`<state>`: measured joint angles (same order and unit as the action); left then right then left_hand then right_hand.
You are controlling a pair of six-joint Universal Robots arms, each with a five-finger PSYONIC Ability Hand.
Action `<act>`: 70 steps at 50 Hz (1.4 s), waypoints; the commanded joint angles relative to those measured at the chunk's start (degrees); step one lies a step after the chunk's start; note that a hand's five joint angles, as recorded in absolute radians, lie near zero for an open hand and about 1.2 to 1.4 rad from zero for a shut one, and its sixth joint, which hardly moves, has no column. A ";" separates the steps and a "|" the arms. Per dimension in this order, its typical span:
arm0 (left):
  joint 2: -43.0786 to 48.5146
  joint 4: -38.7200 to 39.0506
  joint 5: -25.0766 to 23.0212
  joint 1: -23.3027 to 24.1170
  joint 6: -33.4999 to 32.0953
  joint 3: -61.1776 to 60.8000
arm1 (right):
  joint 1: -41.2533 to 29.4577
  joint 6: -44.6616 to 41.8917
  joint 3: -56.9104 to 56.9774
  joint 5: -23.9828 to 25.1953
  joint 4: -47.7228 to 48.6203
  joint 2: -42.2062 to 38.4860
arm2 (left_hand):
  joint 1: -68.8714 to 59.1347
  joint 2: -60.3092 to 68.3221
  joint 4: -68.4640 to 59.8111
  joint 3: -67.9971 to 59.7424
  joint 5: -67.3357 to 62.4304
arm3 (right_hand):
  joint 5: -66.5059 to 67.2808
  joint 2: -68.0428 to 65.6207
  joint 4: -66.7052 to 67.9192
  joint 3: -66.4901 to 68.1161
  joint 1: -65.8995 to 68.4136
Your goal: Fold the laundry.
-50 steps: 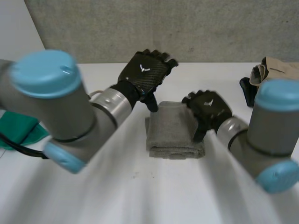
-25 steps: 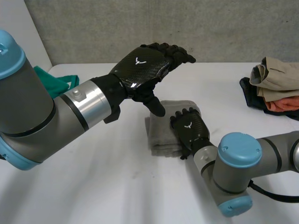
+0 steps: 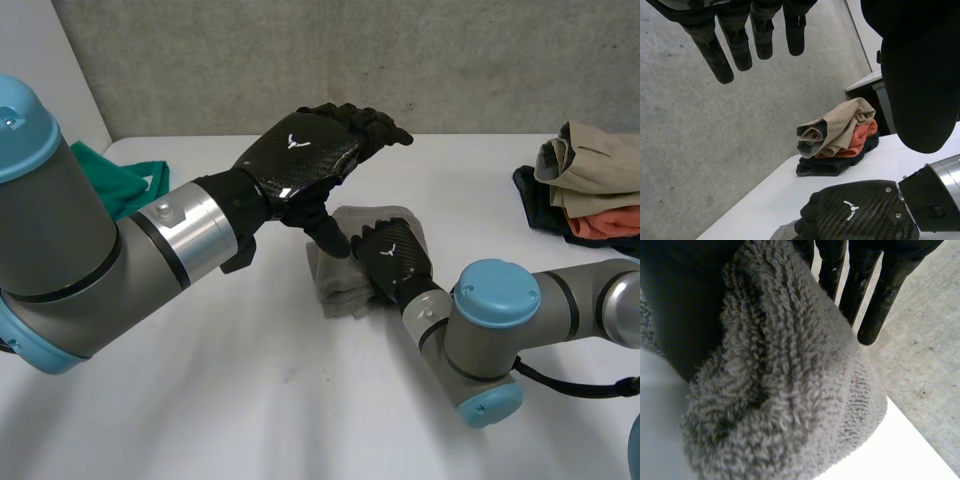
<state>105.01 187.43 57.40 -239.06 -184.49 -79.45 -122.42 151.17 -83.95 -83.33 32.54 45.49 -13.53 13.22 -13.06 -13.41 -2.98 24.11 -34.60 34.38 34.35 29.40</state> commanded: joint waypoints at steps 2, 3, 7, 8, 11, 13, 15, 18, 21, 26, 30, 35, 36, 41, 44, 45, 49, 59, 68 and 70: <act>0.02 0.13 -0.01 -0.09 0.00 0.09 | 0.42 0.09 2.47 0.37 -2.92 -1.63 | 0.96 -0.65 0.49 0.84 0.41 | 5.19 -4.69 4.91 4.94 9.89; -0.07 0.13 -0.01 -0.09 0.00 0.17 | 0.68 0.09 2.65 0.54 -2.92 -1.72 | 0.96 -0.65 0.49 0.84 0.41 | 12.57 -12.08 12.30 12.33 17.28; -0.07 0.13 -0.01 -0.09 0.00 0.26 | 1.91 -0.09 4.23 1.07 -2.92 -1.90 | 0.96 -0.65 0.49 0.84 0.41 | 45.89 -45.40 45.62 45.65 50.60; -0.07 0.13 -0.01 -0.09 0.00 0.26 | 2.35 -0.09 4.58 1.07 -2.83 -1.72 | 0.96 -0.65 0.49 0.84 0.41 | 45.89 -45.40 45.62 45.65 50.60; -0.24 0.13 0.08 -0.18 0.00 0.35 | 4.64 -0.18 6.86 1.15 -2.57 -0.76 | 0.79 -0.48 0.32 0.68 0.24 | 45.89 -45.40 45.62 45.65 50.60; -0.68 0.21 0.17 -0.27 0.09 0.44 | 6.74 -0.44 9.66 1.15 -2.83 0.47 | 0.79 -0.48 0.32 0.68 0.24 | 45.89 -45.40 45.62 45.65 50.60; -1.38 0.21 0.78 -0.36 0.18 0.44 | 8.41 -0.44 11.69 1.59 -2.83 1.70 | 0.79 -0.48 0.32 0.68 0.24 | 45.89 -45.40 45.62 45.65 50.60; -1.91 0.21 1.66 -0.53 0.27 0.52 | 11.66 -0.18 15.21 3.00 -2.39 3.46 | 0.96 -0.65 0.49 0.84 0.40 | 45.89 -45.40 45.62 45.65 50.60; -2.09 0.21 1.92 -0.71 0.18 0.61 | 14.82 0.79 19.59 7.72 -2.13 4.69 | 0.96 -0.65 0.49 0.84 0.41 | 45.89 -45.40 45.62 45.65 50.60; -2.26 0.21 2.01 -0.80 0.27 0.61 | 20.63 6.58 26.81 15.12 -1.25 5.66 | 0.80 -0.48 0.32 0.68 0.24 | 45.89 -45.40 45.62 45.65 50.60; -2.26 0.21 2.10 -0.62 0.27 0.53 | 29.22 13.78 34.36 17.23 -0.72 5.23 | 0.79 -0.48 0.32 0.68 0.24 | 45.89 -45.40 45.62 45.65 50.60; -2.35 0.21 2.28 -0.45 0.27 0.61 | 36.18 18.28 40.78 20.92 1.03 1.63 | 0.80 -0.48 0.32 0.68 0.24 | 45.89 -45.40 45.62 45.65 50.60; -2.35 0.21 2.28 -0.36 0.27 0.61 | 37.15 18.80 41.58 22.06 1.47 0.58 | 0.79 -0.48 0.32 0.68 0.24 | 45.89 -45.40 45.62 45.65 50.60; -2.44 0.21 2.28 -0.18 0.27 0.96 | 43.22 22.32 42.29 29.18 4.90 -4.35 | 0.79 -0.48 0.32 0.68 0.24 | 45.89 -45.40 45.62 45.65 50.60; -2.53 0.21 2.28 -0.09 0.27 0.96 | 46.56 25.04 41.15 31.65 8.59 -8.30 | 0.79 -0.48 0.32 0.68 0.24 | 45.89 -45.40 45.62 45.65 50.60; -2.61 0.21 2.28 -0.09 0.27 0.96 | 47.26 25.57 40.62 31.83 9.47 -9.18 | 0.96 -0.65 0.49 0.84 0.40 | 45.89 -45.40 45.62 45.65 50.60; -2.70 0.21 2.28 -0.09 0.27 0.88 | 50.78 28.03 34.67 32.97 14.90 -12.43 | 0.96 -0.65 0.49 0.84 0.41 | 45.89 -45.40 45.62 45.65 50.60; -2.44 0.21 2.28 0.35 0.27 0.61 | 55.97 28.30 19.27 38.94 26.61 -9.46 | 0.96 -0.65 0.49 0.84 0.41 | 45.89 -45.40 45.62 45.65 50.60; -2.53 0.21 2.36 1.05 0.18 0.52 | 56.76 28.83 14.17 39.83 27.67 -5.33 | 0.96 -0.65 0.49 0.84 0.41 | 45.89 -45.40 45.62 45.65 50.60; -2.61 0.21 2.36 1.14 0.18 0.52 | 57.02 29.62 13.02 39.48 27.67 -2.96 | 0.96 -0.65 0.49 0.84 0.41 | 45.89 -45.40 45.62 45.65 50.60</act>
<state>102.52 187.64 59.71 -238.24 -184.25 -78.96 -65.84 179.69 -68.53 -43.46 60.47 38.35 -13.53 13.22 -13.06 -13.41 -2.98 55.18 -66.57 68.03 67.41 52.47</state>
